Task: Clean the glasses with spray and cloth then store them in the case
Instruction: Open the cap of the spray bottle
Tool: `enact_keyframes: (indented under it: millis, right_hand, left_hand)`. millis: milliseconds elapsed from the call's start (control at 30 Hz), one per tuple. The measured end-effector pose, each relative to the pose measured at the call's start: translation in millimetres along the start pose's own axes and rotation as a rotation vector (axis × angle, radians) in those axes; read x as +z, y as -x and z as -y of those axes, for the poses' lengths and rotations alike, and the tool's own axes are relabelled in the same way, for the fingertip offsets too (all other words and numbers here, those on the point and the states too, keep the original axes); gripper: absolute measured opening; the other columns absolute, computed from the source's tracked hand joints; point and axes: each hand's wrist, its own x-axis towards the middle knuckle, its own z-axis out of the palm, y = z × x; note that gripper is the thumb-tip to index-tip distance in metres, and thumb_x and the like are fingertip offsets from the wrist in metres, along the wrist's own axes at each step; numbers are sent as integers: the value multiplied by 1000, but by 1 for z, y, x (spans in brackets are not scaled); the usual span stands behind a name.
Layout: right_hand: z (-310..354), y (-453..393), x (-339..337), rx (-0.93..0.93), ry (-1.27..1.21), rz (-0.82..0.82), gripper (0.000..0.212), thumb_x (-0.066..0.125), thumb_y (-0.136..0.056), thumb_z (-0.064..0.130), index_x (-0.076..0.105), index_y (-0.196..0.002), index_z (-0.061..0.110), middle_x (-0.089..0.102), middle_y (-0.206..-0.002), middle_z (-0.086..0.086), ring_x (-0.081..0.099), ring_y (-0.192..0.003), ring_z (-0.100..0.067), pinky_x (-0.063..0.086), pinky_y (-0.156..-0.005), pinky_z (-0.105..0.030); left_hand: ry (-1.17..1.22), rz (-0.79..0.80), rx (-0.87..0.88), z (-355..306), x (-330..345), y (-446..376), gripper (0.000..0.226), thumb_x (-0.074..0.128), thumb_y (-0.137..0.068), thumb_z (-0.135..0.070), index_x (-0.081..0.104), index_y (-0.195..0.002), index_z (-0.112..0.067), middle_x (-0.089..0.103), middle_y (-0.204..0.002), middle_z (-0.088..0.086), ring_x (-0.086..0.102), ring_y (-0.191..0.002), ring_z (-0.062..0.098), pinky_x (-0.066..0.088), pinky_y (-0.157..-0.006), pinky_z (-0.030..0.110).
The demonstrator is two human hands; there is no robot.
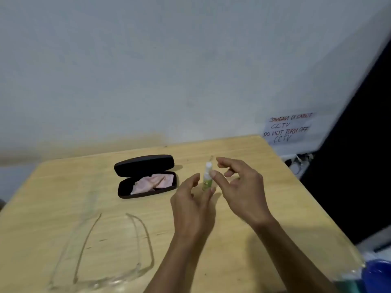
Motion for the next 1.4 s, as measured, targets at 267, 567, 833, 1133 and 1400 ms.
enact_keyframes:
  millis: [267,567,833,1133,1400]
  right_hand:
    - [-15,-18,9,-21,-10,65,31,78,-86,35,75,-115,29,72,-93,12,63,-84,-12,44,-62,-11]
    - [-17,-24,13,-94,-61,43,18,82,-82,32,76,-98,26,70,-87,10,61,-76,-16,46,-59,-20]
    - [-13,-24,19,-171,16,26,7,76,-89,19,71,-92,15,65,-84,9,59,-75,-12,43,-58,-15]
    - [-12,-27,20,-249,129,53,9,69,-91,20,68,-93,11,65,-85,5,58,-74,-11,41,-67,-8]
    - [-12,-30,15,-281,137,98,6,72,-91,13,69,-93,9,65,-84,3,55,-70,-3,45,-65,-12]
  left_hand:
    - [169,-109,-19,11,19,-10,23,75,-83,-28,72,-105,-30,73,-101,-7,71,-76,6,59,-72,35]
    - [64,-133,88,15,23,-16,21,68,-80,-36,70,-101,-38,65,-101,-28,68,-92,13,56,-76,42]
    - [-51,-187,171,12,26,-17,24,66,-82,-21,72,-104,-27,63,-85,-20,60,-93,15,54,-71,41]
    - [-110,-223,177,9,26,-16,23,70,-81,-15,72,-101,-26,51,-80,-36,59,-86,10,39,-61,16]
    - [-146,-200,160,11,27,-16,20,70,-83,-20,71,-102,-27,51,-81,-24,49,-89,-2,30,-62,4]
